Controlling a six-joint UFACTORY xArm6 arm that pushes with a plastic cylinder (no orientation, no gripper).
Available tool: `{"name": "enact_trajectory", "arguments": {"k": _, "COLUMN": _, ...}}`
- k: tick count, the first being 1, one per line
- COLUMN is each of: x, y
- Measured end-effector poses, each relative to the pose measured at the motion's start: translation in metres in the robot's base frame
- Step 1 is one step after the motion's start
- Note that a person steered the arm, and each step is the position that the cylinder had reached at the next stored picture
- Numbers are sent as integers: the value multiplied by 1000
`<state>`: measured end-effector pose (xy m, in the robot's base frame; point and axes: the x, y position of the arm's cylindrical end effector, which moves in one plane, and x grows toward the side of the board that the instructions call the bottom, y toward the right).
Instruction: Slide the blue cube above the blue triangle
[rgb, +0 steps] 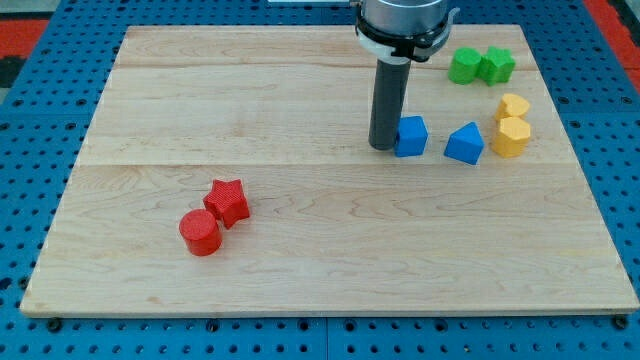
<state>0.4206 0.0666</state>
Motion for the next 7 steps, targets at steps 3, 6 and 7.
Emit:
{"name": "enact_trajectory", "arguments": {"k": 3, "x": 15, "y": 4}}
{"name": "enact_trajectory", "arguments": {"k": 6, "x": -1, "y": 10}}
{"name": "enact_trajectory", "arguments": {"k": 7, "x": 11, "y": 22}}
